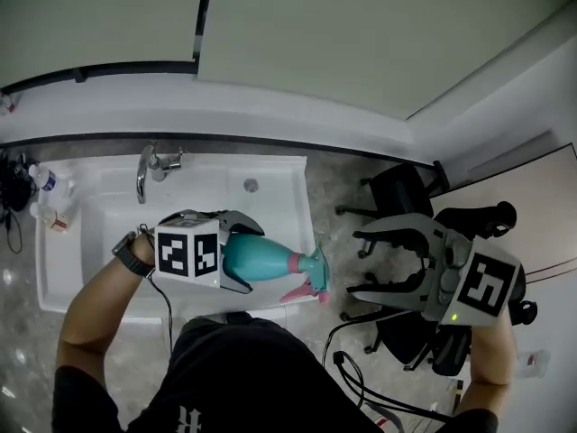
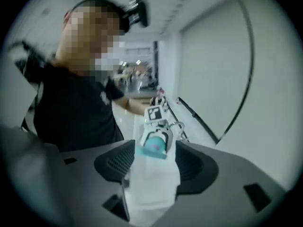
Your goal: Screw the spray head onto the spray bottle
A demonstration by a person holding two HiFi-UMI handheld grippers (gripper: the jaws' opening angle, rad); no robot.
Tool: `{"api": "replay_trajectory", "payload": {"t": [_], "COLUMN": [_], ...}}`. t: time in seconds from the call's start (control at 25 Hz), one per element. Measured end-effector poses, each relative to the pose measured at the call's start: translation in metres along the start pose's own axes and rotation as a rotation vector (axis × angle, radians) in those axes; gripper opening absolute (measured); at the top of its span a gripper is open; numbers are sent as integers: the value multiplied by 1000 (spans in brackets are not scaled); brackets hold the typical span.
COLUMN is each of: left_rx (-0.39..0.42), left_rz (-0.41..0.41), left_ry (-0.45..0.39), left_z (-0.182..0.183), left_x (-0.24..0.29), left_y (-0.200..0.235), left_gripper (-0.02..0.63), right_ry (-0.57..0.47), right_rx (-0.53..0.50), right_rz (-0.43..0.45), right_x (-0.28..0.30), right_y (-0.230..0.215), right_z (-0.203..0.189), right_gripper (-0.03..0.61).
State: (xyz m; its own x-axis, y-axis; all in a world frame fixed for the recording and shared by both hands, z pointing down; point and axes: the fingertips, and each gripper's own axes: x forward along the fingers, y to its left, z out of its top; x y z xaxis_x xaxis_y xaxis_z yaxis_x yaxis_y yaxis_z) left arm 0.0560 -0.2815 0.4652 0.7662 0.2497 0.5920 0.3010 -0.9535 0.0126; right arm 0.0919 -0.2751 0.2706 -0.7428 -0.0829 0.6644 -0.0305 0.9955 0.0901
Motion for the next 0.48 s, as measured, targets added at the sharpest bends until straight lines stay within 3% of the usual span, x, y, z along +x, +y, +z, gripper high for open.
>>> {"api": "replay_trajectory", "payload": {"t": [0.12, 0.24, 0.36, 0.44, 0.48], "left_rx": [-44, -65, -60, -77, -89], "left_rz": [-264, -356, -364, -330, -291], "left_ry": [-91, -80, -34, -17, -7], "left_z": [14, 23, 26, 25, 24], "left_x": [-7, -7, -2, -2, -3], "left_y": [-28, -40, -47, -44, -40], "left_gripper": [426, 426, 426, 426, 426], "right_ry": [296, 340, 304, 299, 301], "right_rx": [-473, -697, -704, -642, -598], "right_rz": [-81, -104, -40, -21, -28], "right_x": [21, 50, 66, 69, 70], "right_y": [21, 32, 42, 41, 38], "right_z": [-30, -34, -36, -39, -42], "right_gripper": [244, 244, 232, 136, 133]}}
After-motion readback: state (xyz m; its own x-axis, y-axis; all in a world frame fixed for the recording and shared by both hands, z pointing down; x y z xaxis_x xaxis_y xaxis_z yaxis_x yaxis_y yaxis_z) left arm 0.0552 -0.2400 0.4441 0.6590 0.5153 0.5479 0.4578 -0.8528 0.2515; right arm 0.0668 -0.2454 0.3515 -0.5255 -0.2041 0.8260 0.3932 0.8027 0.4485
